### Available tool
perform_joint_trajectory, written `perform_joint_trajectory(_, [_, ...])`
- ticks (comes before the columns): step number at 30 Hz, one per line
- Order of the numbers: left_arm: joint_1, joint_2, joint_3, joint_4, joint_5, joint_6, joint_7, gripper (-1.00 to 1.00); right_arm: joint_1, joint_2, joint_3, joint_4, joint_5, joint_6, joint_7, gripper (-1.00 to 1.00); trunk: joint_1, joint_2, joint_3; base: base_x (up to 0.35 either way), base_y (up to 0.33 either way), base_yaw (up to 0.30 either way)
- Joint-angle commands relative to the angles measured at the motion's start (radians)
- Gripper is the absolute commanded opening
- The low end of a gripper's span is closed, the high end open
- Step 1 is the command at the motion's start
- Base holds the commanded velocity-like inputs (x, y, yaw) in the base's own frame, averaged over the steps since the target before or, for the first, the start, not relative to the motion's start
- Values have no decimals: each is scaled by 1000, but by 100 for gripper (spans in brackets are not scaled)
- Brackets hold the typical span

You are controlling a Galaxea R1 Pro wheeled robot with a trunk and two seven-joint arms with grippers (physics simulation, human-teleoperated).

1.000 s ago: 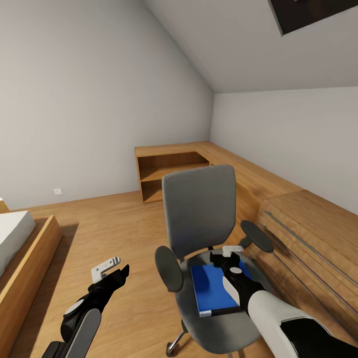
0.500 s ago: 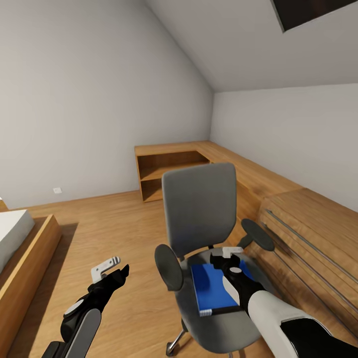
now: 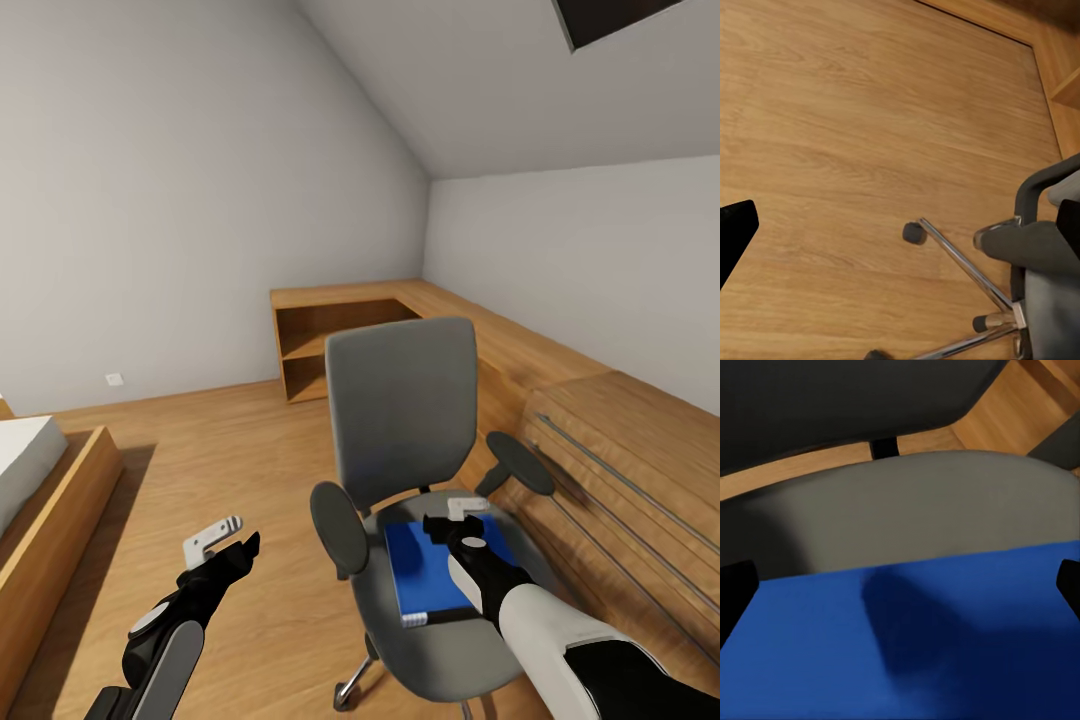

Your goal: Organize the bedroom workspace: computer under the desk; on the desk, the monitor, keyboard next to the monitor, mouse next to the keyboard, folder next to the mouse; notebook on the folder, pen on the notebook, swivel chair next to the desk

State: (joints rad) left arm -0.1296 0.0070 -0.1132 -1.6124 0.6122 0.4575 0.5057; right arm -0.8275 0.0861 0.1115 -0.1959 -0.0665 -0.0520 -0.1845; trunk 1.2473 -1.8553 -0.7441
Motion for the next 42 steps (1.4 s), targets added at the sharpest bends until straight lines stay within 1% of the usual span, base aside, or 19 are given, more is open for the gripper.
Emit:
perform_joint_trajectory(1, [-1,1,-2,-1,9,1,10,100,-1,0,8,1,-7,-3,-5,100,4,-8,-4,0,0,0])
perform_joint_trajectory(31, [-1,1,-2,-1,14,0,11,100,-1,0,8,3,-7,-6,-4,100,119,-218,-98,0,0,0])
perform_joint_trajectory(38, [-1,2,-1,-1,15,1,9,100,-1,0,8,3,-7,-6,-4,100,119,-218,-98,0,0,0])
perform_joint_trajectory(42, [-1,2,-2,17,10,1,8,100,-1,0,8,3,-7,-6,-5,100,119,-218,-98,0,0,0])
